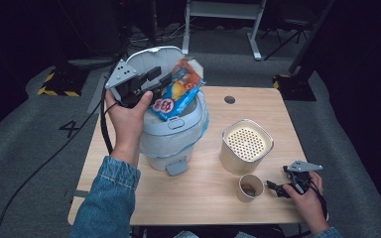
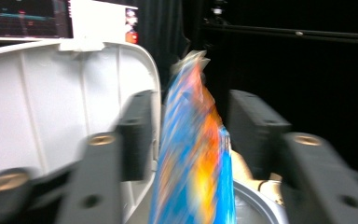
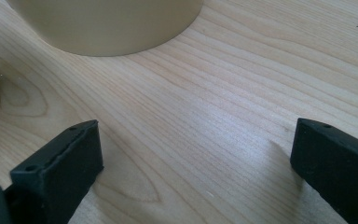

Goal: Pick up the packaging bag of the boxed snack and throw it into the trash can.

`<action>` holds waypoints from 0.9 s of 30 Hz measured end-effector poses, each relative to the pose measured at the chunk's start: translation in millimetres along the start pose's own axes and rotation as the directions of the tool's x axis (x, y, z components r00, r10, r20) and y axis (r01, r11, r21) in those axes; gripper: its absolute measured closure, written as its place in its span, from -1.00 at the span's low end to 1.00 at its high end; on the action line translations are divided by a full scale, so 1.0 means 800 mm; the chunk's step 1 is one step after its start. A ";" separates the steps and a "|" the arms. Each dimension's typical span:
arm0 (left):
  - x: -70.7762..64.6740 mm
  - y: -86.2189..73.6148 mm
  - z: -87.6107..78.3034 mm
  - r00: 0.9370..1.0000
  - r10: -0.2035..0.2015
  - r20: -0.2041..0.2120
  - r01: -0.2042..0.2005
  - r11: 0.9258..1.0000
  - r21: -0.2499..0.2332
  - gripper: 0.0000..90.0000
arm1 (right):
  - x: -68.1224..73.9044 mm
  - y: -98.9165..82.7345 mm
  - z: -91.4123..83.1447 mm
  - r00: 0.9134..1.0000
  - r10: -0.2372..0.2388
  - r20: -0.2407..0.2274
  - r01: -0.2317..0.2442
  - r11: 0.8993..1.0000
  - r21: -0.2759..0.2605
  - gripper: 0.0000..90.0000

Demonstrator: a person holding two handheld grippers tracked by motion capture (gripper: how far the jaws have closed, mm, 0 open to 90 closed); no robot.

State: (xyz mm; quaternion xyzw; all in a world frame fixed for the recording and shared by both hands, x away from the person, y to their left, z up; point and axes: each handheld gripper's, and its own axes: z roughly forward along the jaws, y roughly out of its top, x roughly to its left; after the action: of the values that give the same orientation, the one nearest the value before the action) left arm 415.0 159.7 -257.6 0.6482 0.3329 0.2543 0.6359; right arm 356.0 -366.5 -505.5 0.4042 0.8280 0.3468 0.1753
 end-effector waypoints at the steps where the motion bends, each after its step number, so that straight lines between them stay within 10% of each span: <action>1: 0.000 0.000 -0.002 1.000 -0.002 0.006 0.001 1.000 0.010 0.00 | 0.000 0.000 0.000 1.000 0.000 0.000 0.000 1.000 -0.001 -0.95; 12: -0.017 0.008 -0.036 0.998 0.064 0.017 -0.065 0.995 0.070 -0.18 | 0.000 0.000 0.000 1.000 0.000 0.000 0.000 1.000 -0.001 -0.95; 27: -0.041 -0.015 -0.090 0.982 0.115 0.151 -0.150 0.957 0.249 -0.30 | 0.000 0.000 0.000 1.000 0.000 0.000 0.000 1.000 0.001 -0.95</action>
State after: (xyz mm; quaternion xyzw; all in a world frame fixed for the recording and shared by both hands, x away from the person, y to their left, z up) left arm 338.1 181.6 -261.8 0.7622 0.2753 0.2063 0.5484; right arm 356.1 -366.5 -505.4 0.4043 0.8282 0.3465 0.1751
